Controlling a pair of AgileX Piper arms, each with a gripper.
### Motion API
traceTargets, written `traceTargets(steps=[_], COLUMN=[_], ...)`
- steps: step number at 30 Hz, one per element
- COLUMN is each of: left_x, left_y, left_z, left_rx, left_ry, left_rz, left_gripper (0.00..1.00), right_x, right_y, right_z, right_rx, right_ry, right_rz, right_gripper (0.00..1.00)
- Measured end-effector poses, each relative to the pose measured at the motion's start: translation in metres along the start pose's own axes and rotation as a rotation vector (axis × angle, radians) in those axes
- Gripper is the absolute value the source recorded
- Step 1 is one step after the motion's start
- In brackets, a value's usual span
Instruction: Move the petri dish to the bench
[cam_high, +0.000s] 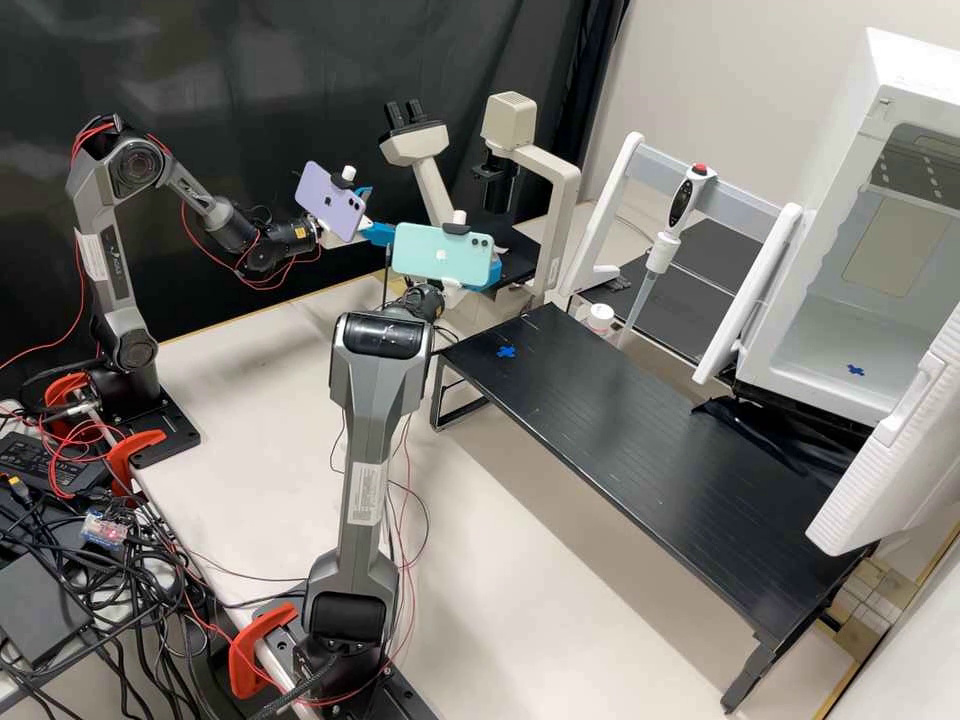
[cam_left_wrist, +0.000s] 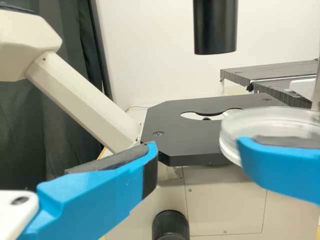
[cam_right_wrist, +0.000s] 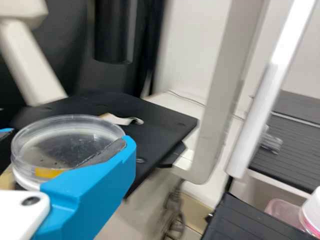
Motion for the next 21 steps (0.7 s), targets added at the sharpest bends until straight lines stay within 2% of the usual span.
traceTargets(steps=[2, 5, 10, 16, 21], left_x=[0.0, 0.0, 0.0, 0.0, 0.0], left_y=[0.0, 0.0, 0.0, 0.0, 0.0], left_z=[0.0, 0.0, 0.0, 0.0, 0.0], left_rx=[0.0, 0.0, 0.0, 0.0, 0.0], left_ry=[0.0, 0.0, 0.0, 0.0, 0.0], left_rz=[0.0, 0.0, 0.0, 0.0, 0.0], left_gripper=[1.0, 1.0, 1.0, 1.0, 1.0], right_x=[-0.013, -0.034, -0.06, -0.088, -0.109], right_y=[0.004, 0.009, 0.014, 0.014, 0.011], right_z=[0.0, 0.007, 0.022, 0.054, 0.076], right_rx=[-0.007, 0.016, 0.002, 0.006, -0.005], right_ry=[0.012, 0.014, 0.028, -0.026, -0.061], right_rz=[0.008, 0.041, 0.091, 0.134, 0.138], right_gripper=[0.0, 0.0, 0.0, 0.0, 0.0])
